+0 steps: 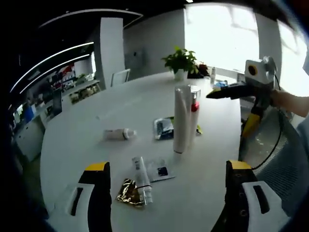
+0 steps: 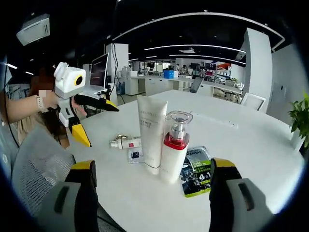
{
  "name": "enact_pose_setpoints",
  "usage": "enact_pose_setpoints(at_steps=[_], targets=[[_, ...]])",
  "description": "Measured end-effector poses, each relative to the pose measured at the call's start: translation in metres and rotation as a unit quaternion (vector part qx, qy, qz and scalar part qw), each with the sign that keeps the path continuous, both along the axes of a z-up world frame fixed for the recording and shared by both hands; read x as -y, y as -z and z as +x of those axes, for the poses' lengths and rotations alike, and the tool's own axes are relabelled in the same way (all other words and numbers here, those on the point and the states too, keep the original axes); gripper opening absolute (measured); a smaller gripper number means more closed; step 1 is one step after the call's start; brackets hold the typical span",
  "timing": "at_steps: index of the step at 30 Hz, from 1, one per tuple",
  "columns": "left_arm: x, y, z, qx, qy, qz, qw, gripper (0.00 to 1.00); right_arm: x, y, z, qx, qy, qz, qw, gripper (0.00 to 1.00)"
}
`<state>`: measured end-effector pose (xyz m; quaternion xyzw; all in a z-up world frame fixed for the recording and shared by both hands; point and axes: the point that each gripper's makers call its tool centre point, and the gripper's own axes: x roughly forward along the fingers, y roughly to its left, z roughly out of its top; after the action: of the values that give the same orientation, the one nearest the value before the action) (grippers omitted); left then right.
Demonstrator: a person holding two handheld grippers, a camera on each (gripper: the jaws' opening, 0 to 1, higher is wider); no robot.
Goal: Arrange the skincare products in the storage area until every visible bottle or jar stands upright without overlapping.
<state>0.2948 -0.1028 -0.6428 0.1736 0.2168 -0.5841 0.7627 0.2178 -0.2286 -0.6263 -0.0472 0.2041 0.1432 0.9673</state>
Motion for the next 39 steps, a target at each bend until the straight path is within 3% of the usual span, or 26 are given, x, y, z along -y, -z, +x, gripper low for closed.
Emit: enact_pose_setpoints(at_steps=[16,31,34,39], targets=[[-0.002,0.038,0.015,-0.035,-0.014,0.067,0.9971,0.60,0.002,0.005,0.000,-0.008,0.006,0.012,0.9999,0.98],[-0.005,0.080,0.035,-0.041,-0.039,0.136,0.9891,0.46,0.003,0.009,-0.001,-0.015,0.012,0.024,0.9995,0.97],[-0.007,0.086,0.042,-0.042,-0.057,0.141,0.9875,0.38,0.004,0.010,-0.002,-0.016,0.014,0.025,0.9995,0.97],[-0.009,0.097,0.045,-0.053,-0.063,0.156,0.9844,0.38,0.003,0.011,-0.002,-0.019,0.013,0.026,0.9994,0.96]])
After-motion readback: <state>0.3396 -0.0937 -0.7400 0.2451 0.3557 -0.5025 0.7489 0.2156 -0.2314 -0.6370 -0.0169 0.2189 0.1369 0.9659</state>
